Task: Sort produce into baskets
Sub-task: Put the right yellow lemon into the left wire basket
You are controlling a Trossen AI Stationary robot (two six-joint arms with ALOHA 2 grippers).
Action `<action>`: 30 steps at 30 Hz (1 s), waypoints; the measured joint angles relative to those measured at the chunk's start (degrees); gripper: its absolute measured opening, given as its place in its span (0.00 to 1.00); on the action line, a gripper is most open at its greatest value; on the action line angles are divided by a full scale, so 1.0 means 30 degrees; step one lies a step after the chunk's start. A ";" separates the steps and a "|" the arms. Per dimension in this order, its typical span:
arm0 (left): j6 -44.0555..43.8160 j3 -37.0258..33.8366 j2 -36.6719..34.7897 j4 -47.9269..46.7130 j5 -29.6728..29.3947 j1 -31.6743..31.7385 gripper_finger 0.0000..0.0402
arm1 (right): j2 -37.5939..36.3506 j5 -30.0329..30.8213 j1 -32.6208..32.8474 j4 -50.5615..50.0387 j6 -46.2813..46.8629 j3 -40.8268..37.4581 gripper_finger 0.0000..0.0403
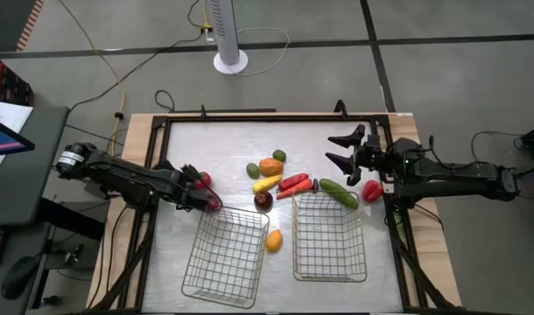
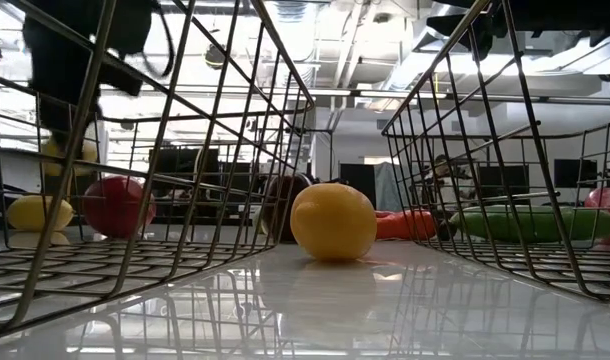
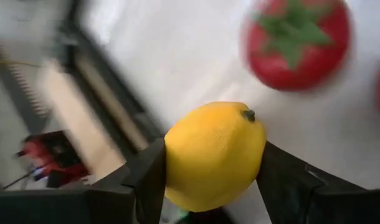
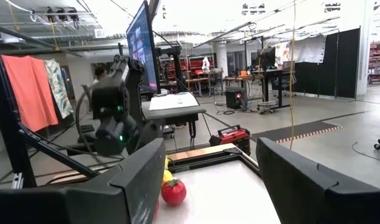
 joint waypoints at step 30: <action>0.4105 0.7224 0.3745 0.5861 0.5530 -0.5894 0.71 | 0.0000 0.0000 0.0000 -0.0435 0.0022 0.0000 0.70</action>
